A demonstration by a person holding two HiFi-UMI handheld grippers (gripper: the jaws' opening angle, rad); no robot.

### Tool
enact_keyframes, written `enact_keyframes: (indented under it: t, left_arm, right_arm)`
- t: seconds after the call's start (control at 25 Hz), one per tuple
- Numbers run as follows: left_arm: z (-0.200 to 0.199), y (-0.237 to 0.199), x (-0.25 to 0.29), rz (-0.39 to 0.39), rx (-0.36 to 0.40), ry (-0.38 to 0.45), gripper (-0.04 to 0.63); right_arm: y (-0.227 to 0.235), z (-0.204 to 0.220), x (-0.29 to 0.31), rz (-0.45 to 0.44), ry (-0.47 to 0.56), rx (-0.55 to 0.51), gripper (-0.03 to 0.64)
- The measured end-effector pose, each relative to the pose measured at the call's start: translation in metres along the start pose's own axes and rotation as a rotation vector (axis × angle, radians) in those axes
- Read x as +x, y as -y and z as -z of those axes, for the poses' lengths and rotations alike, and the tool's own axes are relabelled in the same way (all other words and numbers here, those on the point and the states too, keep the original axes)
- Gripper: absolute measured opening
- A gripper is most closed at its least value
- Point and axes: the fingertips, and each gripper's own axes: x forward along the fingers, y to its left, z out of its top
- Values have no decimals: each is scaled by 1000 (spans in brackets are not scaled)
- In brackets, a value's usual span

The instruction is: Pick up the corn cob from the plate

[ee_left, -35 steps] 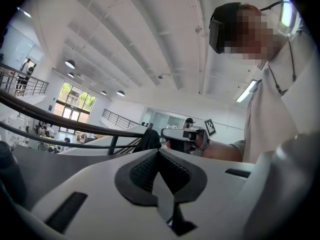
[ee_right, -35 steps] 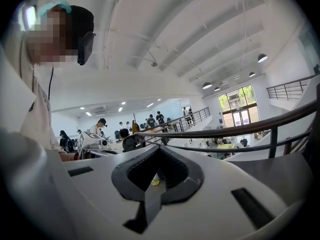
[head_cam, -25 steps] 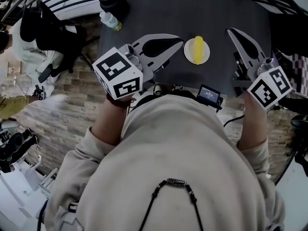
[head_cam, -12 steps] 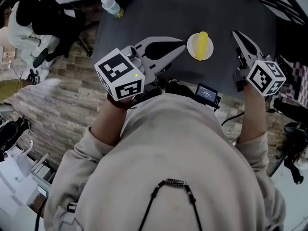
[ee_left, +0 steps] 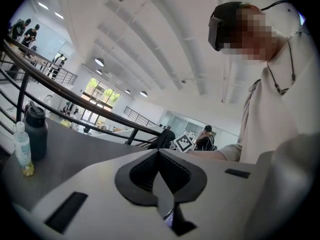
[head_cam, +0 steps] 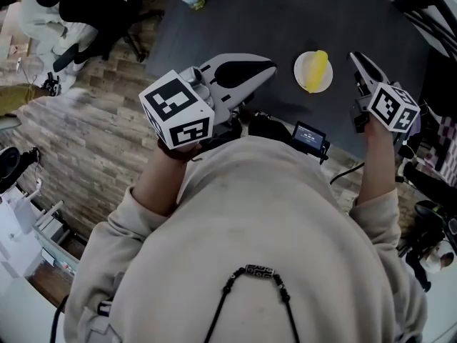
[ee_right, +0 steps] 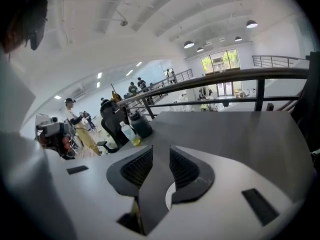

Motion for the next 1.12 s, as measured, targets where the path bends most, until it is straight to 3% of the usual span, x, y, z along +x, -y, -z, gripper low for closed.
enact_keyframes:
  t: [0.24, 1.12]
  left_arm:
    - [6, 2, -3, -30, -16, -8, 2]
    - [20, -13, -25, -158, -54, -10, 2]
  right_arm:
    - [14, 24, 24, 6, -52, 50, 167]
    - [66, 114, 94, 45, -282, 150, 278]
